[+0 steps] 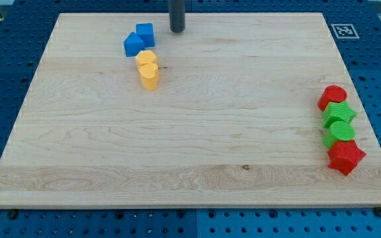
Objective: Move your arm closer to the blue triangle
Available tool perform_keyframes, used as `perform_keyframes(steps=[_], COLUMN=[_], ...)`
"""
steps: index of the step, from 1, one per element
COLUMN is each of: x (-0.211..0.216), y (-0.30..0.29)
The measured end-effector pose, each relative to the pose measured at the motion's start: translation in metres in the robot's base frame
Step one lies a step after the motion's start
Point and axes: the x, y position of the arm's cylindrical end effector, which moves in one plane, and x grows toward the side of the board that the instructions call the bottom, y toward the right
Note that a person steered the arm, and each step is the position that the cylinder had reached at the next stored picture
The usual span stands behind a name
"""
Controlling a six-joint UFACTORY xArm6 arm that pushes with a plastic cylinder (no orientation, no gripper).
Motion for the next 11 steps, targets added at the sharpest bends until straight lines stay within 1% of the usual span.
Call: perform_keyframes(steps=[1,2,3,4,5,7,8,11], x=[-0.021,-0.024,-0.023,-0.007,0.029,0.095,0.115,0.120], y=[-0.048,-0.097,-0.144,-0.182,-0.189,-0.167,-0.150,-0.094])
